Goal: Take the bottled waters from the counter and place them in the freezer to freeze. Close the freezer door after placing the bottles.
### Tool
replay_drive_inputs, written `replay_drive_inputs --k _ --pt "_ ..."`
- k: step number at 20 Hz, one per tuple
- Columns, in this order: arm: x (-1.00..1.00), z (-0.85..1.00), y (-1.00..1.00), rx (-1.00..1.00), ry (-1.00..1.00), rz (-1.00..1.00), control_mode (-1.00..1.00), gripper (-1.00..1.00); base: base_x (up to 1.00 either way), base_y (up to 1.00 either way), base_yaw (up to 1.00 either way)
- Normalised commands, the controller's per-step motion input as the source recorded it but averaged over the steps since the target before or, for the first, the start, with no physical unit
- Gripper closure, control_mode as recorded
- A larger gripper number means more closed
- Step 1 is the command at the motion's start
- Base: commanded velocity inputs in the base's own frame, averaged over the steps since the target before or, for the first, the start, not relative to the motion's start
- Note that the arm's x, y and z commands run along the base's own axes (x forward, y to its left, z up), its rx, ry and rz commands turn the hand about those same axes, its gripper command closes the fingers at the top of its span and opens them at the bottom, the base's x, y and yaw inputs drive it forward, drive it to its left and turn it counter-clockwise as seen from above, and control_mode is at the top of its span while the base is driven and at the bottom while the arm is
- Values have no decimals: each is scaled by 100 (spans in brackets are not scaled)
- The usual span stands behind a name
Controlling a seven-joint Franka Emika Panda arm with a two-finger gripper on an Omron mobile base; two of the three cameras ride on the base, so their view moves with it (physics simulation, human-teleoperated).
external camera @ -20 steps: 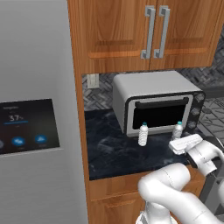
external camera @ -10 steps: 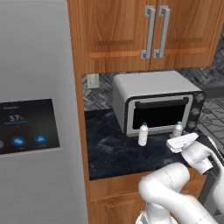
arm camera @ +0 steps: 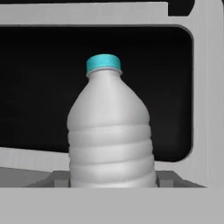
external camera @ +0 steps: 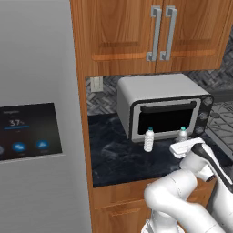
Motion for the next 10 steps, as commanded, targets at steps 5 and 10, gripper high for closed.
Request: replay_drive_inputs --k 5,10 --pt "-1 14 -6 0 0 0 -100 100 0 0 0" --pt "-37 89 -1 0 7 7 -100 100 0 0 0"
